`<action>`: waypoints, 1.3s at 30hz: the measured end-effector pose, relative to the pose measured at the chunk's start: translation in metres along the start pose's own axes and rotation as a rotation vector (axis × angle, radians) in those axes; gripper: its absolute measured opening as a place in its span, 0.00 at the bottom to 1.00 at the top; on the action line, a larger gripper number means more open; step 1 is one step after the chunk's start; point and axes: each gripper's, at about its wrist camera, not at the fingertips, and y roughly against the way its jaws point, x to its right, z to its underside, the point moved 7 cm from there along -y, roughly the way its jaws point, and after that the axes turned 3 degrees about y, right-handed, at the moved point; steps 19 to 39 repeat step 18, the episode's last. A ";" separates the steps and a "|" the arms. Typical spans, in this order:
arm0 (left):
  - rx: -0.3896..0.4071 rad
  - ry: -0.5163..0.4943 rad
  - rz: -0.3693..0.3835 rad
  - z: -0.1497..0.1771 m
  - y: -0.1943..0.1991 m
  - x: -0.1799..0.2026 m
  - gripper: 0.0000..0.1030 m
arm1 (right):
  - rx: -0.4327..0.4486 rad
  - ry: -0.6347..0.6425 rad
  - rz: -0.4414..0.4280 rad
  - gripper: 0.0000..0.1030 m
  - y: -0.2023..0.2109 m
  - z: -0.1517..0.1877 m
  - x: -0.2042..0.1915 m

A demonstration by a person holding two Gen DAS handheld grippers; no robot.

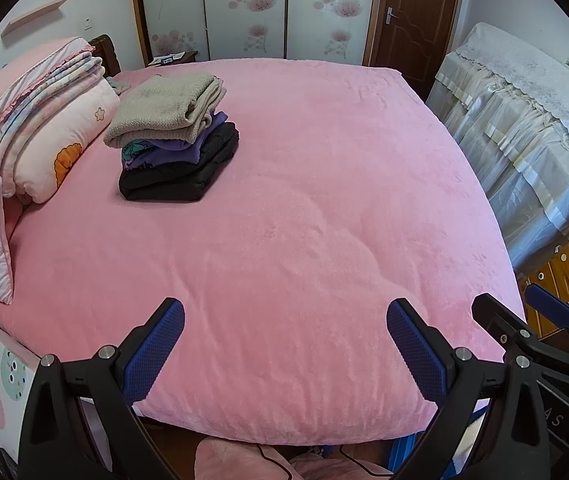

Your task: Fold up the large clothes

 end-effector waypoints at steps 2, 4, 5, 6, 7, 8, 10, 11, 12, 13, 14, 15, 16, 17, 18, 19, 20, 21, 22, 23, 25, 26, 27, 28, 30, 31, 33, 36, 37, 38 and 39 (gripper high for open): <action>0.001 -0.001 -0.008 -0.001 0.000 0.000 0.97 | -0.001 -0.001 -0.002 0.76 0.000 0.000 0.001; 0.001 0.001 -0.017 -0.002 -0.001 0.000 0.97 | -0.003 -0.001 -0.004 0.76 -0.001 -0.001 0.001; 0.001 0.004 -0.020 -0.002 -0.001 -0.001 0.97 | -0.004 0.001 -0.006 0.76 -0.002 -0.003 0.001; 0.000 0.006 -0.022 -0.002 -0.002 -0.002 0.97 | -0.004 0.003 -0.008 0.76 -0.003 -0.004 0.002; -0.004 0.010 -0.021 -0.002 -0.002 -0.002 0.97 | -0.002 0.007 -0.008 0.76 -0.003 -0.005 0.002; -0.007 0.013 -0.020 -0.002 -0.003 -0.003 0.97 | -0.001 0.011 -0.008 0.76 -0.003 -0.006 0.002; -0.016 0.016 -0.022 -0.002 -0.005 -0.004 0.97 | 0.001 0.016 -0.013 0.76 -0.003 -0.007 0.002; -0.016 0.016 -0.024 -0.002 -0.005 -0.005 0.97 | 0.001 0.018 -0.014 0.76 -0.004 -0.007 0.001; -0.016 0.014 -0.026 -0.002 -0.005 -0.005 0.97 | 0.001 0.020 -0.014 0.76 -0.005 -0.007 0.001; -0.016 0.013 -0.027 -0.002 -0.005 -0.005 0.97 | 0.001 0.020 -0.014 0.76 -0.005 -0.007 0.001; -0.017 0.013 -0.027 -0.002 -0.005 -0.005 0.97 | 0.000 0.019 -0.015 0.76 -0.005 -0.007 0.000; -0.019 0.012 -0.027 -0.001 -0.005 -0.005 0.97 | 0.000 0.018 -0.016 0.76 -0.005 -0.006 -0.001; -0.021 0.012 -0.026 -0.002 -0.006 -0.005 0.97 | -0.001 0.017 -0.016 0.76 -0.005 -0.006 -0.001; -0.022 0.012 -0.026 -0.002 -0.006 -0.005 0.97 | -0.001 0.016 -0.016 0.76 -0.005 -0.006 -0.001; -0.024 0.014 -0.025 -0.001 -0.006 -0.006 0.97 | -0.001 0.018 -0.016 0.76 -0.005 -0.006 -0.001; -0.024 0.014 -0.025 -0.001 -0.006 -0.006 0.97 | -0.001 0.018 -0.016 0.76 -0.005 -0.006 -0.001; -0.024 0.014 -0.025 -0.001 -0.006 -0.006 0.97 | -0.001 0.018 -0.016 0.76 -0.005 -0.006 -0.001; -0.024 0.014 -0.025 -0.001 -0.006 -0.006 0.97 | -0.001 0.018 -0.016 0.76 -0.005 -0.006 -0.001; -0.024 0.014 -0.025 -0.001 -0.006 -0.006 0.97 | -0.001 0.018 -0.016 0.76 -0.005 -0.006 -0.001; -0.024 0.014 -0.025 -0.001 -0.006 -0.006 0.97 | -0.001 0.018 -0.016 0.76 -0.005 -0.006 -0.001; -0.024 0.014 -0.025 -0.001 -0.006 -0.006 0.97 | -0.001 0.018 -0.016 0.76 -0.005 -0.006 -0.001; -0.024 0.014 -0.025 -0.001 -0.006 -0.006 0.97 | -0.001 0.018 -0.016 0.76 -0.005 -0.006 -0.001; -0.024 0.014 -0.025 -0.001 -0.006 -0.006 0.97 | -0.001 0.018 -0.016 0.76 -0.005 -0.006 -0.001; -0.024 0.014 -0.025 -0.001 -0.006 -0.006 0.97 | -0.001 0.018 -0.016 0.76 -0.005 -0.006 -0.001; -0.024 0.014 -0.025 -0.001 -0.006 -0.006 0.97 | -0.001 0.018 -0.016 0.76 -0.005 -0.006 -0.001; -0.024 0.014 -0.025 -0.001 -0.006 -0.006 0.97 | -0.001 0.018 -0.016 0.76 -0.005 -0.006 -0.001; -0.024 0.014 -0.025 -0.001 -0.006 -0.006 0.97 | -0.001 0.018 -0.016 0.76 -0.005 -0.006 -0.001; -0.024 0.014 -0.025 -0.001 -0.006 -0.006 0.97 | -0.001 0.018 -0.016 0.76 -0.005 -0.006 -0.001; -0.024 0.014 -0.025 -0.001 -0.006 -0.006 0.97 | -0.001 0.018 -0.016 0.76 -0.005 -0.006 -0.001; -0.024 0.014 -0.025 -0.001 -0.006 -0.006 0.97 | -0.001 0.018 -0.016 0.76 -0.005 -0.006 -0.001; -0.024 0.014 -0.025 -0.001 -0.006 -0.006 0.97 | -0.001 0.018 -0.016 0.76 -0.005 -0.006 -0.001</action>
